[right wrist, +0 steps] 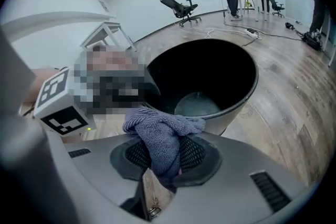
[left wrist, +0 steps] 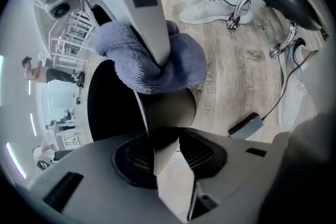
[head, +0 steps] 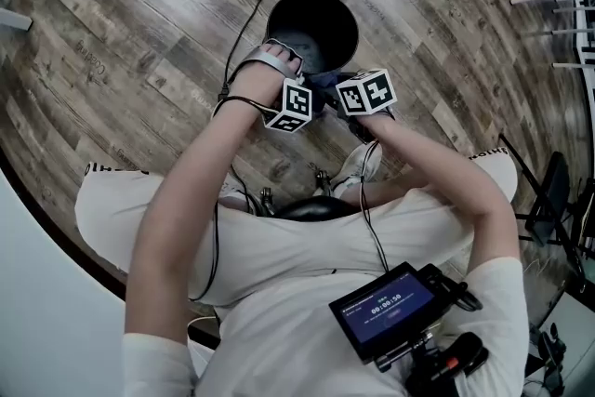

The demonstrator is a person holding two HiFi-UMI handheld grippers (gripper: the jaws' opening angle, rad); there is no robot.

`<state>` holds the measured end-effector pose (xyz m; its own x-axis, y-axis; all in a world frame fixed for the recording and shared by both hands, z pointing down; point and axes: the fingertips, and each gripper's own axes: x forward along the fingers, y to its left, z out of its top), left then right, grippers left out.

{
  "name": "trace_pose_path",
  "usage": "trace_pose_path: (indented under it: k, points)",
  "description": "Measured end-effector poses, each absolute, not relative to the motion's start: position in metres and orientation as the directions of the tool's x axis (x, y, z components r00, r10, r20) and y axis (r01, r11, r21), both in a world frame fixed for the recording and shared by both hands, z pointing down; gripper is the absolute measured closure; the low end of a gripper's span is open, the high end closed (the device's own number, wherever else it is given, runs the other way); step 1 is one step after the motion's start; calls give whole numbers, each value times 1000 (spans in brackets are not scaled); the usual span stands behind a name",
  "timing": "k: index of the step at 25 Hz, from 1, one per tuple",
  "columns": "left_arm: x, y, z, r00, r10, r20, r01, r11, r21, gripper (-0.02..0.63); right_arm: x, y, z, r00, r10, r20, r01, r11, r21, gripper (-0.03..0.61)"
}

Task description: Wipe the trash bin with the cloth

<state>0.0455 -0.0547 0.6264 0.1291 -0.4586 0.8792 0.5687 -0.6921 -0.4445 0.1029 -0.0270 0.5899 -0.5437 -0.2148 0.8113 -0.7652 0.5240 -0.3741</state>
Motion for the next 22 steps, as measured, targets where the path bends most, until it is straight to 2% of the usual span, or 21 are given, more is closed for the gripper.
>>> trace_pose_path:
  k: [18, 22]
  points:
    - [67, -47, 625, 121, -441, 889, 500, -747, -438, 489, 133, -40, 781, -386, -165, 908, -766, 606, -215, 480]
    - [71, -46, 625, 131, -444, 886, 483, -752, -449, 489, 134, -40, 805, -400, -145, 905, -770, 589, -246, 480]
